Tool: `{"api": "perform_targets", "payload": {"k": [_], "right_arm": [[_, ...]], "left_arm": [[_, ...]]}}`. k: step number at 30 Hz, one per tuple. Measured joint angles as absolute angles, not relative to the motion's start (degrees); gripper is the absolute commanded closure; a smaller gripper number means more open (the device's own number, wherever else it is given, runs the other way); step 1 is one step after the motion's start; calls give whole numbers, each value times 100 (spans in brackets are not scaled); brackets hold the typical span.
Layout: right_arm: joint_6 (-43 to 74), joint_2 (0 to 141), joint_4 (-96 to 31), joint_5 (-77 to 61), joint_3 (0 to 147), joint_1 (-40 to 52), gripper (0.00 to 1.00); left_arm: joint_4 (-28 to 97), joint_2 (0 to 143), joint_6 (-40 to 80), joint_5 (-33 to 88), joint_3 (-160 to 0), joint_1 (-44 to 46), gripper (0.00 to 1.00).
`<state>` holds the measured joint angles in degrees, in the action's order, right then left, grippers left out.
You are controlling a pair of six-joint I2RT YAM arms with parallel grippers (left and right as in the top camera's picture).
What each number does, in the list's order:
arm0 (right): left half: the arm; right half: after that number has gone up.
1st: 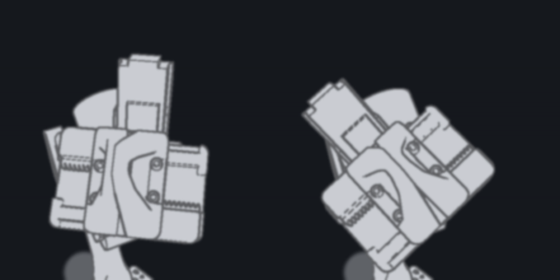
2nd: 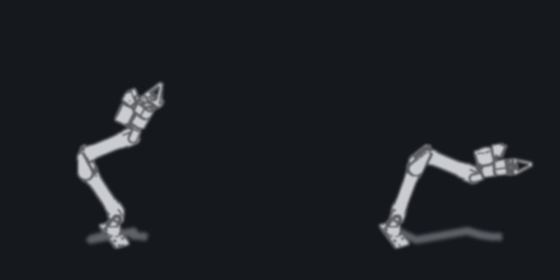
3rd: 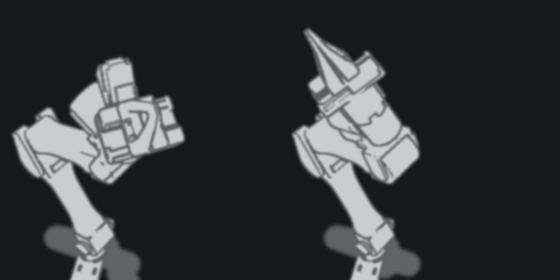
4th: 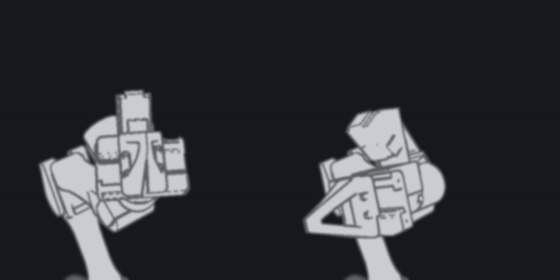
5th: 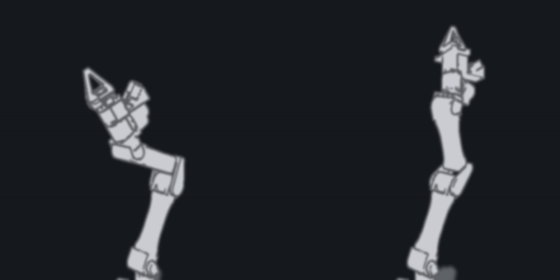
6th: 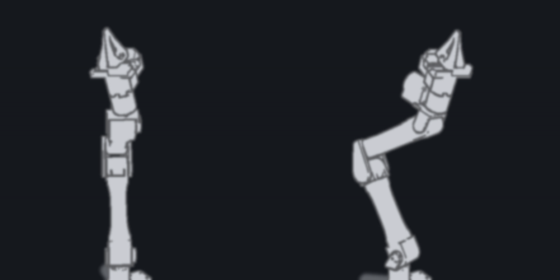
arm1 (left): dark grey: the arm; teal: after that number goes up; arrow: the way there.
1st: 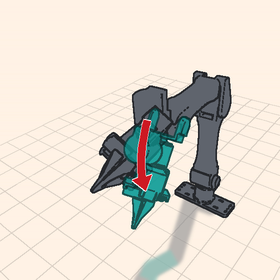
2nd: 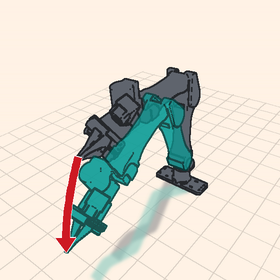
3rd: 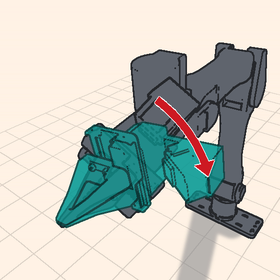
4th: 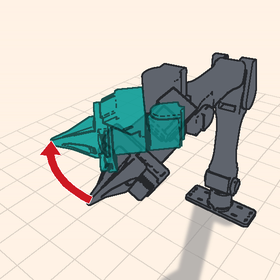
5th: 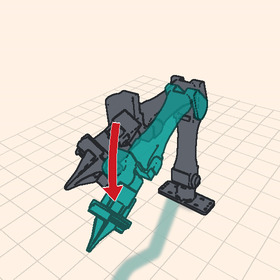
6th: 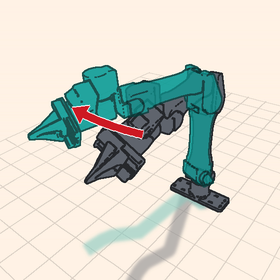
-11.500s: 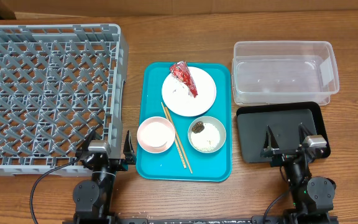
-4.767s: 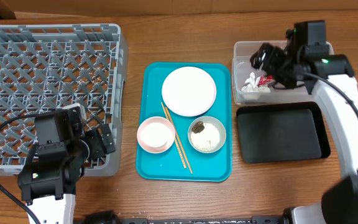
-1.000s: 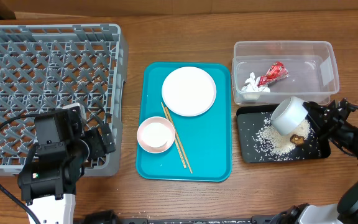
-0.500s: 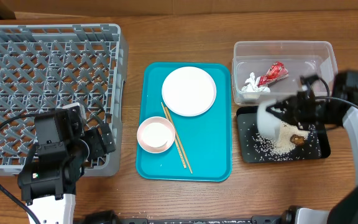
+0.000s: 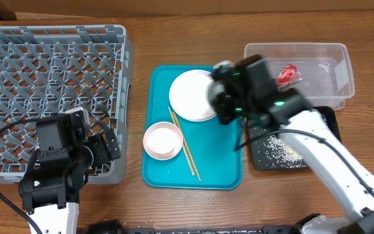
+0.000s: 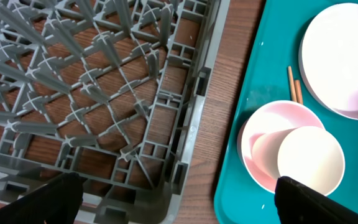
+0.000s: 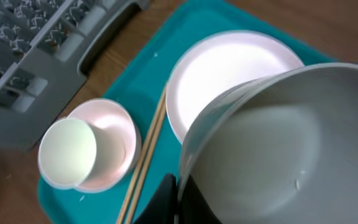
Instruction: Sort waste into correct bins and load items into the dishwasher
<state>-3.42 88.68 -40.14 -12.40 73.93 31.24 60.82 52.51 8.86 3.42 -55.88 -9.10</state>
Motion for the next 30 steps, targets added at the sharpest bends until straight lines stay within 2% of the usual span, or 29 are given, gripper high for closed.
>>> {"api": "perform_targets", "payload": {"k": [4,9,11,12,14,17,19,21,25,30], "right_arm": [[-473,9539,-3009,-897,7404,3586,96],[-504,10514,-2506,-744,7404,3651,96],[-517,10827,-2497,-709,7404,3651,91],[-513,10890,-2480,-703,7404,3651,82],[-513,10890,-2460,-714,7411,3651,79],[-499,10884,-2976,-775,7566,3651,73],[-410,10868,-3398,-814,7793,3651,59],[-211,10774,-3942,-906,8217,3651,53],[202,10392,-4449,-1507,8744,3691,51],[587,10307,-4545,-1789,8451,4062,51]], "left_arm": [[6082,5251,886,342,-5588,-910,0],[6080,5253,886,342,-5588,-910,0],[6080,5251,886,342,-5588,-910,0],[6080,5251,886,342,-5588,-910,0],[6080,5251,886,342,-5588,-910,0],[6080,5253,886,342,-5588,-910,0],[6077,5251,886,342,-5590,-910,0],[6071,5251,886,342,-5588,-910,0],[6069,5251,886,342,-5588,-910,0],[6069,5251,886,342,-5588,-910,0]]}}
